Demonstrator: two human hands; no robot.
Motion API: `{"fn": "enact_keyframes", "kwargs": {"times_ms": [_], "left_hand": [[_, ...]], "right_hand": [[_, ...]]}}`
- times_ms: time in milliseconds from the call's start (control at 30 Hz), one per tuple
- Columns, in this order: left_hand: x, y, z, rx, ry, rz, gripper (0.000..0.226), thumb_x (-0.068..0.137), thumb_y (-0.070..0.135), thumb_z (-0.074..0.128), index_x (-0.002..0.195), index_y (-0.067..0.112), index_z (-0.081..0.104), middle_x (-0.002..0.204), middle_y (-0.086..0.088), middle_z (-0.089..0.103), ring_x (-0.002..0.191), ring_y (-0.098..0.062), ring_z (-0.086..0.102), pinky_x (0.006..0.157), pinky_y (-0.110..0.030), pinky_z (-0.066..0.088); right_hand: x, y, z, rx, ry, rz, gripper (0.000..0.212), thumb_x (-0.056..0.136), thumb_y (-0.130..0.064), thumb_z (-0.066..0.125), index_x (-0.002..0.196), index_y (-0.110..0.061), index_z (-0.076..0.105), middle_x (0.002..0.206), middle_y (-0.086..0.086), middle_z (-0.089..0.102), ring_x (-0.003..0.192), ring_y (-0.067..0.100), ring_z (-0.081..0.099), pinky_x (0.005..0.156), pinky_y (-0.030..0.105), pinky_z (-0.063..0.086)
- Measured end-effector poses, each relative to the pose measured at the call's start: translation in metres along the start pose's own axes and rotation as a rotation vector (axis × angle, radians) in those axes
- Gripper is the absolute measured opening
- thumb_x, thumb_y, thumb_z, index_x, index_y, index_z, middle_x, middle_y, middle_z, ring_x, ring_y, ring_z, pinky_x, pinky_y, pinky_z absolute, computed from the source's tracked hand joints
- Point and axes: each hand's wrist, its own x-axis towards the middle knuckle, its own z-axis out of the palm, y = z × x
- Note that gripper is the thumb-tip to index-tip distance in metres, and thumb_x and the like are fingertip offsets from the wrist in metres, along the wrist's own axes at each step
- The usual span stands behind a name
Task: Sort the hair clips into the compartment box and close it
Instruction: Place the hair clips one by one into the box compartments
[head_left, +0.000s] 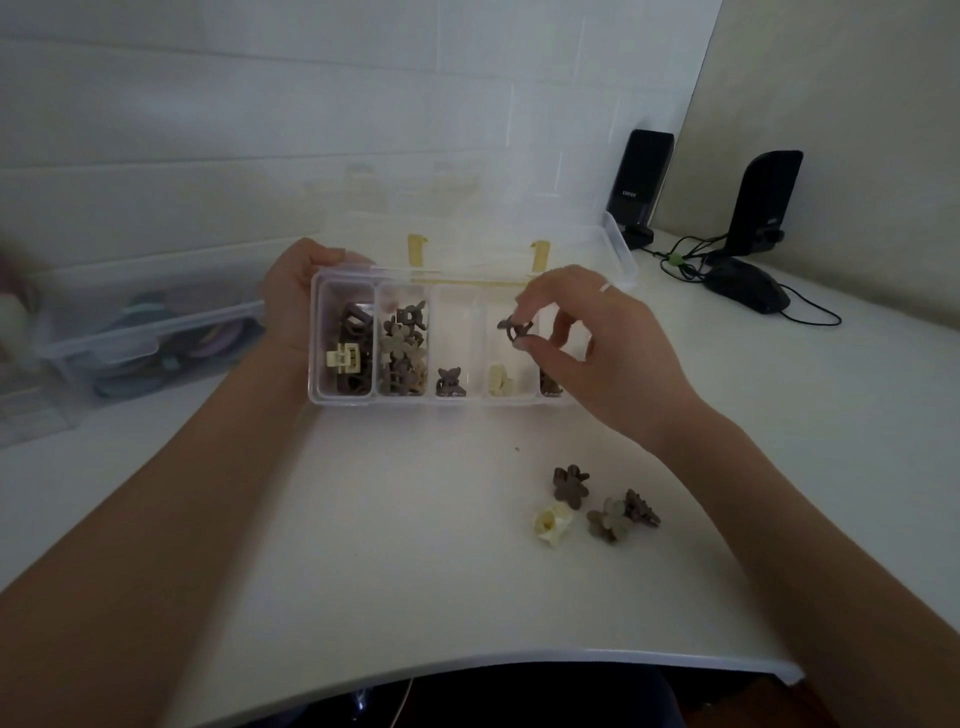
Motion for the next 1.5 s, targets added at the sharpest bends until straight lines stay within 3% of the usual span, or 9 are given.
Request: {"fn": "enact_keyframes", "kwargs": {"times_ms": [100,167,300,500,667,833,1033,1233,1500], "left_hand": [[0.003,0.000,-0.004,-0.010,-0.057,-0.003,0.037,0.030,0.027,0.073,0.046,0.021,0.041,0.045,0.006,0.039,0.046,-0.012,0.026,0.049,-0.020,0.031],[0.003,0.000,-0.004,-0.029,-0.096,-0.011,0.046,0.026,0.028,0.079,0.048,0.022,0.039,0.045,0.006,0.036,0.046,-0.012,0.024,0.049,-0.020,0.030],[0.002,-0.003,-0.004,-0.050,-0.047,-0.009,0.039,0.031,0.026,0.070,0.050,0.021,0.037,0.045,0.006,0.036,0.043,-0.012,0.032,0.047,-0.019,0.032],[0.005,-0.002,-0.006,-0.027,-0.098,0.008,0.060,0.020,0.033,0.084,0.054,0.020,0.036,0.045,0.006,0.036,0.043,-0.011,0.032,0.048,-0.020,0.030],[0.001,-0.002,0.002,-0.016,0.030,0.025,0.019,0.052,0.025,0.057,0.043,0.019,0.041,0.041,0.006,0.036,0.039,-0.010,0.034,0.044,-0.015,0.033],[0.002,-0.003,0.004,-0.027,0.087,0.013,0.018,0.057,0.022,0.048,0.040,0.019,0.043,0.041,0.006,0.037,0.039,-0.011,0.035,0.044,-0.017,0.034],[0.000,-0.002,0.002,0.008,0.108,-0.008,0.020,0.058,0.023,0.049,0.038,0.021,0.044,0.042,0.006,0.038,0.040,-0.011,0.036,0.044,-0.017,0.035],[0.000,-0.002,0.004,-0.006,0.110,-0.022,0.021,0.059,0.023,0.048,0.039,0.021,0.043,0.042,0.006,0.038,0.039,-0.011,0.035,0.045,-0.019,0.033],[0.002,-0.008,0.006,0.089,0.069,-0.015,0.022,0.058,0.027,0.049,0.037,0.019,0.048,0.044,0.007,0.042,0.042,-0.011,0.039,0.049,-0.021,0.037]], "right_hand": [[-0.001,0.002,0.003,-0.063,-0.027,-0.039,0.021,0.084,-0.019,0.064,0.099,-0.035,0.065,0.127,-0.017,0.048,0.082,0.000,0.051,0.061,0.016,0.043],[-0.001,0.002,0.001,0.006,-0.027,-0.049,0.031,0.082,-0.006,0.055,0.091,-0.031,0.069,0.122,-0.013,0.049,0.078,0.001,0.051,0.058,0.010,0.034],[-0.001,0.003,-0.001,-0.142,-0.121,-0.107,0.042,0.069,-0.001,0.047,0.073,-0.033,0.073,0.116,-0.009,0.052,0.082,0.004,0.041,0.055,0.030,0.047],[-0.002,0.007,0.005,-0.343,-0.178,-0.089,0.051,0.074,0.003,0.050,0.113,-0.024,0.069,0.127,-0.002,0.050,0.090,0.007,0.038,0.061,0.028,0.041],[0.000,-0.004,-0.012,0.077,-0.197,0.050,0.029,0.073,-0.008,0.049,0.082,-0.023,0.073,0.071,-0.014,0.056,0.054,0.009,0.046,0.053,0.016,0.036],[-0.003,-0.014,-0.018,-0.057,-0.536,0.053,0.008,0.078,-0.025,0.062,0.073,-0.026,0.067,0.044,-0.008,0.045,0.042,0.008,0.040,0.050,0.022,0.036],[-0.004,-0.026,-0.019,-0.236,-0.806,0.100,0.036,0.066,-0.067,0.065,0.085,-0.037,0.059,0.055,-0.013,0.053,0.055,-0.007,0.049,0.055,0.020,0.035],[-0.004,-0.022,-0.027,-0.093,-1.033,0.330,0.031,0.073,-0.050,0.073,0.095,-0.043,0.051,0.068,-0.012,0.055,0.057,0.001,0.047,0.060,0.020,0.042],[-0.002,-0.021,-0.019,0.023,-0.889,0.186,0.006,0.083,-0.035,0.068,0.087,-0.033,0.064,0.076,-0.010,0.063,0.068,0.008,0.059,0.065,0.023,0.049]]}}
